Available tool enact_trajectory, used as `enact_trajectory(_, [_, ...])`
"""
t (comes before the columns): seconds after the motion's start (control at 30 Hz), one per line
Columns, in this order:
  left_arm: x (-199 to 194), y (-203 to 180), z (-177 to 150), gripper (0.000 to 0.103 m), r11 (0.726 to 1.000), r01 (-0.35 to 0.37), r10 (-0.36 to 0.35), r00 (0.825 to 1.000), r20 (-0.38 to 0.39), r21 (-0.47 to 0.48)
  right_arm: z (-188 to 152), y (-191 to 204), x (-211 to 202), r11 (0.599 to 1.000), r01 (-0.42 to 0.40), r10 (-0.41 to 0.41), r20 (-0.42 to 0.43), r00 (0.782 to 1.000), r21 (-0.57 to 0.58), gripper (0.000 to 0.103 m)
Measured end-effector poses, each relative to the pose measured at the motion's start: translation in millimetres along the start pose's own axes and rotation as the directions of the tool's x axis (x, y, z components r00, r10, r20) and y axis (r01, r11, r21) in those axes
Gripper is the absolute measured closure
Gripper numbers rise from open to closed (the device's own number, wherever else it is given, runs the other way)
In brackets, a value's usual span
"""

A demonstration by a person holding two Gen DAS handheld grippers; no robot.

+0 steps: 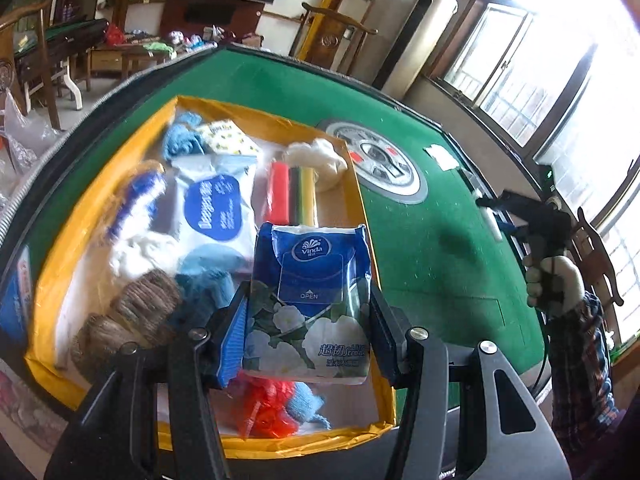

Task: Organize soft objects
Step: 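Release the tissue pack into the tray with the left gripper while the right drops the foam block in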

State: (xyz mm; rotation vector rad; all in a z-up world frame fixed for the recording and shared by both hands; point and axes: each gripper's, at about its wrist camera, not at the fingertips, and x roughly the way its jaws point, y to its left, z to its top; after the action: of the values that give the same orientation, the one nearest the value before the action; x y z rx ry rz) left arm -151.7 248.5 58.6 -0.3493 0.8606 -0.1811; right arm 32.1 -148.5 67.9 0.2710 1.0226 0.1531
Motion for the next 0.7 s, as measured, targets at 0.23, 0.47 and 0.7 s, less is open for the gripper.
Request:
enact_trajectory(0.23, [-1.4,0.6,-5.3,0.051,0.997,-0.076,0.076,0.997,-0.013,0.017,-41.0,107.8,-21.9,0.952,-0.215,0.214,-0.028,0.976,-0.218,0.026])
enact_trajectory(0.47, [10.3,23.8,27.0,0.051,0.992,-0.120,0.121,0.992,0.037,-0.030,-67.5,215.1,-4.0,0.874,-0.316,0.304,-0.092,0.948,-0.368,0.026])
enact_trajectory(0.7, [2.2,45.3,18.7,0.047,0.992,-0.067,0.074,0.995,0.067,-0.108,-68.4,288.8,35.1,0.852,-0.309,0.279,-0.133,0.951,-0.423,0.025])
